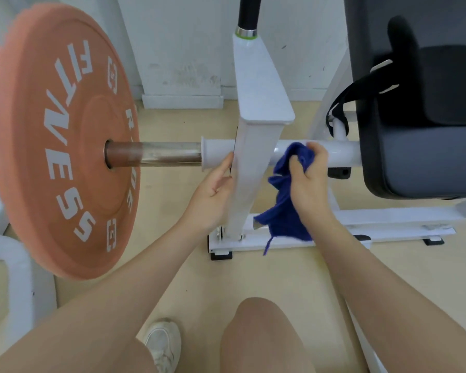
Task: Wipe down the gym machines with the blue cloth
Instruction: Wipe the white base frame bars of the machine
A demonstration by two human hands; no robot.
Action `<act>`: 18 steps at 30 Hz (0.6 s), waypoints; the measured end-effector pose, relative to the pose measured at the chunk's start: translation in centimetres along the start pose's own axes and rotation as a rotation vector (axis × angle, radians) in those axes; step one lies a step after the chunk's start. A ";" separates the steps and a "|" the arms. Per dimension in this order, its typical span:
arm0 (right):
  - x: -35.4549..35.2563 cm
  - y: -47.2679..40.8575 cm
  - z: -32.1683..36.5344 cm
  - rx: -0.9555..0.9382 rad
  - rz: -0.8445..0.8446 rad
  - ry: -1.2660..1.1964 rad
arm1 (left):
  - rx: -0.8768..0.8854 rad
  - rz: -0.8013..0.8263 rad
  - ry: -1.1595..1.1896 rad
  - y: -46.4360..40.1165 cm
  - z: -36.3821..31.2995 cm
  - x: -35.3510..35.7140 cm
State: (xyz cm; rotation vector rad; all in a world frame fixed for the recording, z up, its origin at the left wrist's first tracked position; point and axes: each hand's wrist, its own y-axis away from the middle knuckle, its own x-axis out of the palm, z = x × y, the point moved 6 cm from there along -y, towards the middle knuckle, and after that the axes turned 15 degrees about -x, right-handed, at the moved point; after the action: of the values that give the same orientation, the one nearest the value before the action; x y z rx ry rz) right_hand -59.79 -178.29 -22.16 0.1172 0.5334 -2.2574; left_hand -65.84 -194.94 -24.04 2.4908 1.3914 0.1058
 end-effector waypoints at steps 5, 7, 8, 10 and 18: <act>5.8 1.3 -0.4 -0.004 0.172 -0.509 | 0.017 0.058 -0.025 -0.9 0.7 1.1; 6.4 3.1 -2.6 0.060 0.291 -0.422 | 0.015 0.046 -0.053 -1.0 1.0 1.0; 6.6 4.0 -3.7 0.084 0.338 -0.350 | 0.015 0.049 -0.067 -1.0 1.1 1.0; 6.6 4.7 -4.5 0.108 0.336 -0.255 | 0.011 0.075 -0.059 -1.1 1.0 0.8; 3.2 1.4 -0.1 -0.193 -0.005 -0.143 | 0.015 0.122 -0.004 -1.9 1.6 0.2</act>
State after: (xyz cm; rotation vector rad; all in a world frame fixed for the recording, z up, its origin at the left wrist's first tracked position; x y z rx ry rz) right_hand -60.96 -181.24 -23.49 -0.1419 0.6703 -2.1864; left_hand -66.97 -194.20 -26.13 2.5858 1.2433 0.1158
